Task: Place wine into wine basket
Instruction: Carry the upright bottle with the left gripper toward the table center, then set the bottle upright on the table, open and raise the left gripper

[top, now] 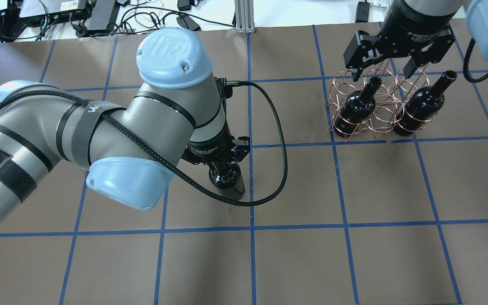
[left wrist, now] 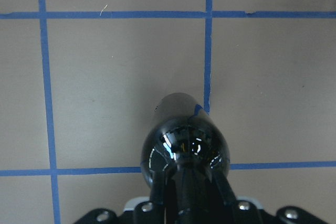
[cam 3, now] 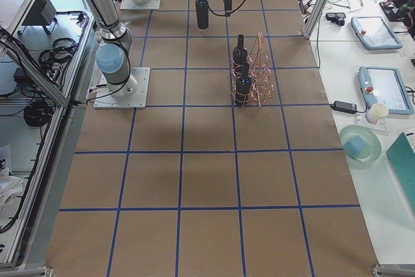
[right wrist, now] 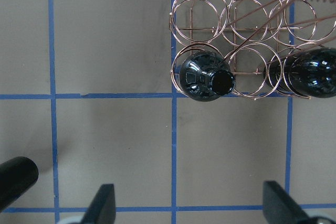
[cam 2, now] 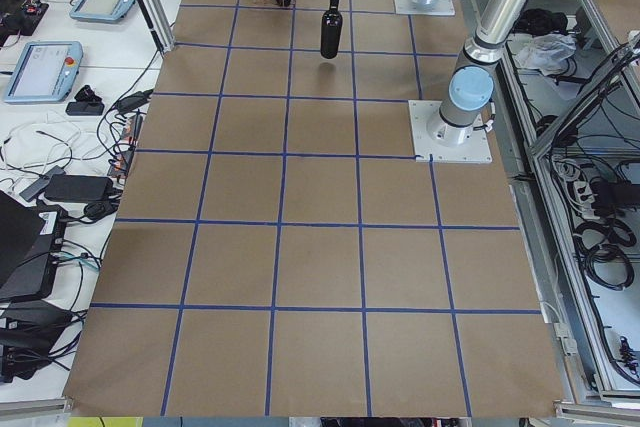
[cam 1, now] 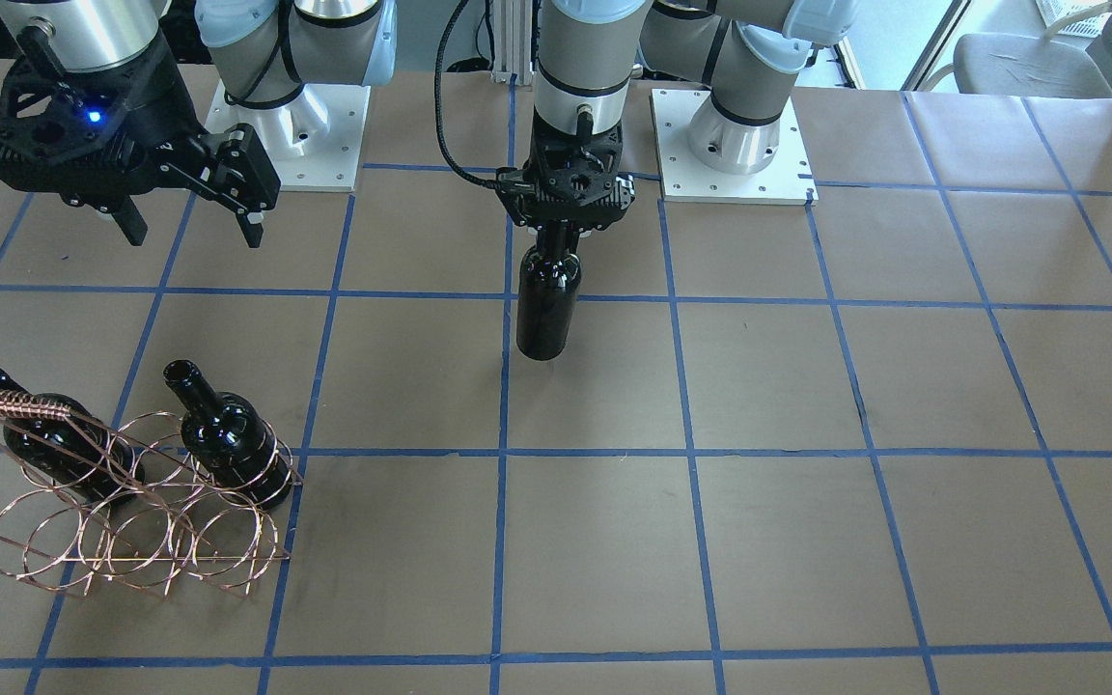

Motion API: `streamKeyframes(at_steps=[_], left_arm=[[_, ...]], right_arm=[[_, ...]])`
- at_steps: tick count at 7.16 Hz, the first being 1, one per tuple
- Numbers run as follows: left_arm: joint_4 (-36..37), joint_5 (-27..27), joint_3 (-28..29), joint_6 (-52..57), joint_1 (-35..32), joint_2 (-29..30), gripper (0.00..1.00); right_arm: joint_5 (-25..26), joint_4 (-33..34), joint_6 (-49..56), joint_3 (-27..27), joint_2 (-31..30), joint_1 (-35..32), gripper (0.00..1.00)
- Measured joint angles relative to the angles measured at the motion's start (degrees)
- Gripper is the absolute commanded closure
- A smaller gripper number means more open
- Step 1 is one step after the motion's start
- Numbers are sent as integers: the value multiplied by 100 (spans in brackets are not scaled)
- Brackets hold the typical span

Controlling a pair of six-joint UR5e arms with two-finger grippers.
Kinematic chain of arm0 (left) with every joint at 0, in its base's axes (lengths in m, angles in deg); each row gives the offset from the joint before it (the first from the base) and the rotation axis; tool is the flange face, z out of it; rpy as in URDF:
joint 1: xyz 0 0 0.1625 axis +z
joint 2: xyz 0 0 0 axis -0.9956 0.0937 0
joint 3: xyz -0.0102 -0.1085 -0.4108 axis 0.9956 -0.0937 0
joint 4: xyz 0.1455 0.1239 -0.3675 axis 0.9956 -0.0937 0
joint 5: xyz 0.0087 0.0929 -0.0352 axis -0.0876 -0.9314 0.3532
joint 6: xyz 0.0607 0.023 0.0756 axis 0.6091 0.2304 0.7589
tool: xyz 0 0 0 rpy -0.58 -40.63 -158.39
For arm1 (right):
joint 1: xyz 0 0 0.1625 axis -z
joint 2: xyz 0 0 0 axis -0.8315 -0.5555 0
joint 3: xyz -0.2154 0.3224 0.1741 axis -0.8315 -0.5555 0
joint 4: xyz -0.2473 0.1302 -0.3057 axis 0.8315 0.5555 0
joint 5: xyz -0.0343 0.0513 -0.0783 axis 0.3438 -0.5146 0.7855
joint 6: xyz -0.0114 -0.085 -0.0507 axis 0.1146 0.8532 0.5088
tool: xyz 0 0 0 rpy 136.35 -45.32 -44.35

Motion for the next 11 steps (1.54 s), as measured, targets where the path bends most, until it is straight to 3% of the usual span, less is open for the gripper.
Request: streamKeyframes(at_steps=[7, 8, 9, 10, 11], left_arm=[[38, 110, -172, 9, -82, 131, 100], [38, 110, -175, 9, -82, 171, 87], [38, 108, -174, 9, -82, 206, 15], [38, 104, -156, 7, -86, 227, 0], [45, 108, -95, 7, -88, 228, 0]], right_arm=[[-2, 1, 7, 0, 0, 0, 0], [-6, 1, 7, 0, 0, 0, 0], [-8, 2, 7, 0, 0, 0, 0], [-8, 2, 7, 2, 0, 0, 0], [-9, 4, 7, 4, 0, 0, 0]])
